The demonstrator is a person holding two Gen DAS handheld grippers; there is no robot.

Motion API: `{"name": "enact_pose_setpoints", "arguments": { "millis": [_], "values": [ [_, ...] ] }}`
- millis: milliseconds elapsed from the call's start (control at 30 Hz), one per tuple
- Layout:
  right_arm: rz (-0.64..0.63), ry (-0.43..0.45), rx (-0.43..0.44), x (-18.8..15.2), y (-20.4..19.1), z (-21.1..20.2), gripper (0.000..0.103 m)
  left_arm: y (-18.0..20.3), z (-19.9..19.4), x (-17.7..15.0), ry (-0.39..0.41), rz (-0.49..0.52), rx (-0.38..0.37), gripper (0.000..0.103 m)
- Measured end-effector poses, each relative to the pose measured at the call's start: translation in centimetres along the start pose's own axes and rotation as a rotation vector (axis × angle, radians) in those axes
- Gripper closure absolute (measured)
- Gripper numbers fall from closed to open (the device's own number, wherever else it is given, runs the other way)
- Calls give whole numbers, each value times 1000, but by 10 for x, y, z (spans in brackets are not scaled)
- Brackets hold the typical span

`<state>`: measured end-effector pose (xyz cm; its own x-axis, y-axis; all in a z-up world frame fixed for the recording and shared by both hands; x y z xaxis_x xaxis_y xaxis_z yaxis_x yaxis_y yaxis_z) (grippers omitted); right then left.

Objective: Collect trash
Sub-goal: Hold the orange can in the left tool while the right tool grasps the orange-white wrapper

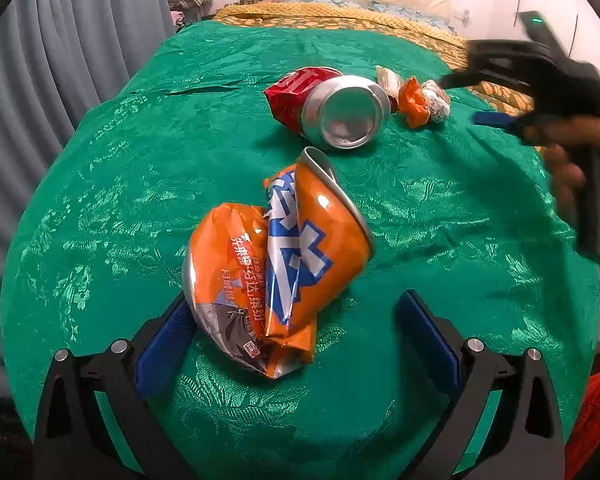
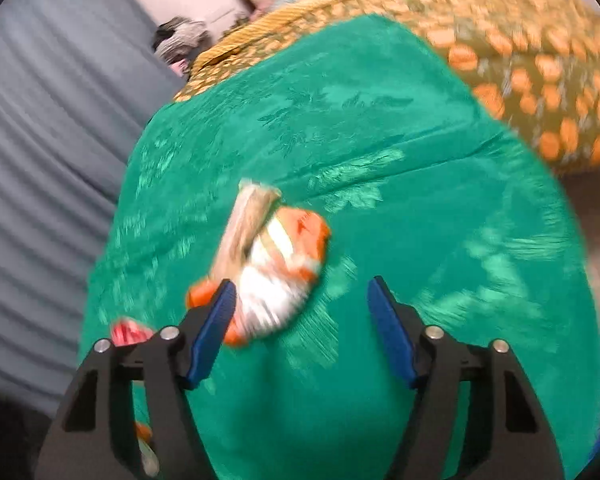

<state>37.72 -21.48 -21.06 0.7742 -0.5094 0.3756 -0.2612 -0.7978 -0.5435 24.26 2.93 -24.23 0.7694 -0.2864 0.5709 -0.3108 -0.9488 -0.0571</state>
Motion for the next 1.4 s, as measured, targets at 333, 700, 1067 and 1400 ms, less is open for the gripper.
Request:
{"name": "enact_pose_setpoints", "arguments": {
  "millis": [333,700,1067,1400],
  "values": [
    [-95,18,-3,-2,-18,7,55,-1,1,2,6,-13,-15,5],
    [-944,-307,-212,-99,-43,-75,55,-2,2,2,4,-9,-11,5],
    [-669,-170,-60,-162,13,-76,26,-6,-7,-8,12,14,-57,5],
    [-482,-119,25,-142,26,-104,21,-18,-18,-9,51,-125,-129,5]
  ]
}}
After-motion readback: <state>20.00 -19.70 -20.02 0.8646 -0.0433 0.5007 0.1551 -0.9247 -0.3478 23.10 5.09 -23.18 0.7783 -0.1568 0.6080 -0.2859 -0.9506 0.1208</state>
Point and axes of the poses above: each gripper's, at about its wrist camera, not at the fingertips, and z roughly the way its jaws point, y to its right, x to its top, the point moved 6 cm from there along z, roughly the way its jaws point, and after that the axes turned 6 degrees about z, right-handed, at the moved point
